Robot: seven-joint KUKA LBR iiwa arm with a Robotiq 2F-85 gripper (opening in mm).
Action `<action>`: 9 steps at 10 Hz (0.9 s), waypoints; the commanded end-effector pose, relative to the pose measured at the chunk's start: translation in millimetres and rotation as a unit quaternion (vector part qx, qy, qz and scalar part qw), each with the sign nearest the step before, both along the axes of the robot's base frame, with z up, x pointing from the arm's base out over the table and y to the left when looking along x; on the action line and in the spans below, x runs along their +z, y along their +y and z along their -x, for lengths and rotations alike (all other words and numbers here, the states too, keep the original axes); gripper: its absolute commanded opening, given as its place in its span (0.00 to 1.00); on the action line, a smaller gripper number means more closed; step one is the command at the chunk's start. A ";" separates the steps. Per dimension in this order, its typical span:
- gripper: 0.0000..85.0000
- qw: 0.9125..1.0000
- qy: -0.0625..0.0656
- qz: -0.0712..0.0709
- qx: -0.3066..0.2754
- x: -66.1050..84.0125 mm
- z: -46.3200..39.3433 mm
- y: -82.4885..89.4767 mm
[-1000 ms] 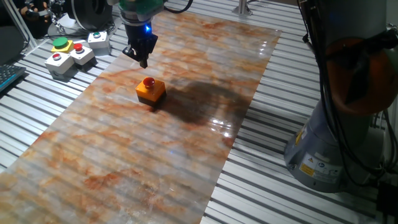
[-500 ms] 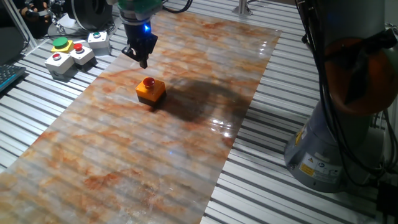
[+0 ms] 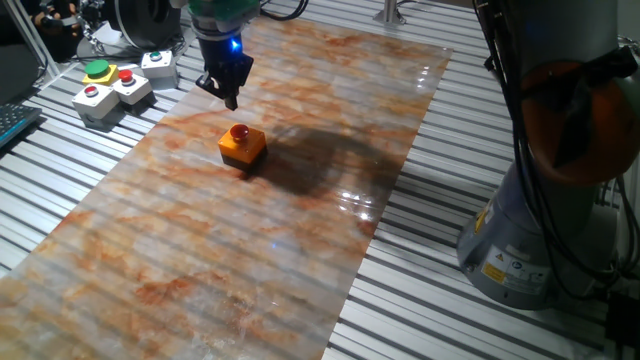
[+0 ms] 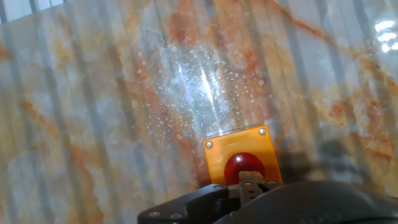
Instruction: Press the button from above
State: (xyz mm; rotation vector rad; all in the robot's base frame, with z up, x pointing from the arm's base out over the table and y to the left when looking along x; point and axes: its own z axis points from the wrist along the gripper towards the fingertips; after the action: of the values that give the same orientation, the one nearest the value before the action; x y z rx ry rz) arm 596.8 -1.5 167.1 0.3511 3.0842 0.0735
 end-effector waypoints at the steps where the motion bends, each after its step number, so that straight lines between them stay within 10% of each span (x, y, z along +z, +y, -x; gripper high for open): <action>1: 0.00 1.000 0.000 0.002 0.000 0.1 0.0 0.3; 9: 0.00 1.000 -0.008 0.020 0.010 0.1 1.2 3.5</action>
State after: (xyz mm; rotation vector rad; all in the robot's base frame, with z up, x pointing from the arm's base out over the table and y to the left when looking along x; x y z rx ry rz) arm 595.6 2.2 167.2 0.3136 3.0700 0.0174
